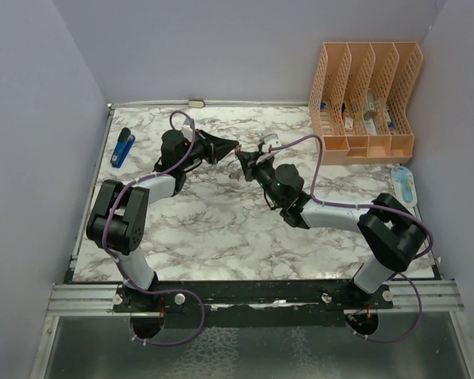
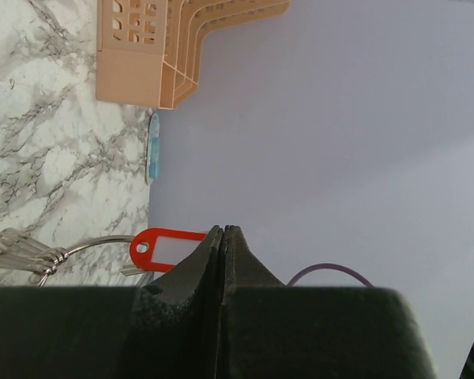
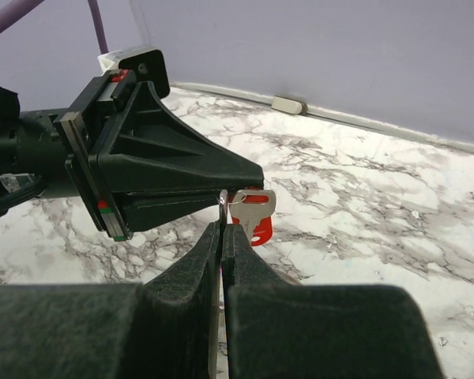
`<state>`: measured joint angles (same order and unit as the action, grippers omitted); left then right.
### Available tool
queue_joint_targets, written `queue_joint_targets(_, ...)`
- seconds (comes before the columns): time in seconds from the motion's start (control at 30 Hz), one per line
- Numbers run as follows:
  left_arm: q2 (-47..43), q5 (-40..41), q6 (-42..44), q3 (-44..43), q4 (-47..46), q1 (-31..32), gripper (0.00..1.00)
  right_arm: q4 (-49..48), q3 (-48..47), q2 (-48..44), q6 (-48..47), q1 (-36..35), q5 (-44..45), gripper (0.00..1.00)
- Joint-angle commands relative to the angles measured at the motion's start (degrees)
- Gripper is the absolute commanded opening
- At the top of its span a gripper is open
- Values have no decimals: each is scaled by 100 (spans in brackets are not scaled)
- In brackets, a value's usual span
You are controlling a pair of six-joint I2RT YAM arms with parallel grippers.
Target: Put the keys on the keyring
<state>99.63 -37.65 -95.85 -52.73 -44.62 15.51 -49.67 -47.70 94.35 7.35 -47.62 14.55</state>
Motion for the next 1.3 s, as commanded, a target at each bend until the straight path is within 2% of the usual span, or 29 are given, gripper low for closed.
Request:
queue_joint_targets(0.0,-207,26,-12,52,-14,30,0,-451,16,60,-162,37,255,1)
queue_joint_targets(0.73,-208,-33,-29,21,-38,78,0,-553,-157,286,-170,110,187,1)
queue_joint_targets(1.27,-137,89,93,-10,79,86,0,-607,30,-12,-145,107,76,1)
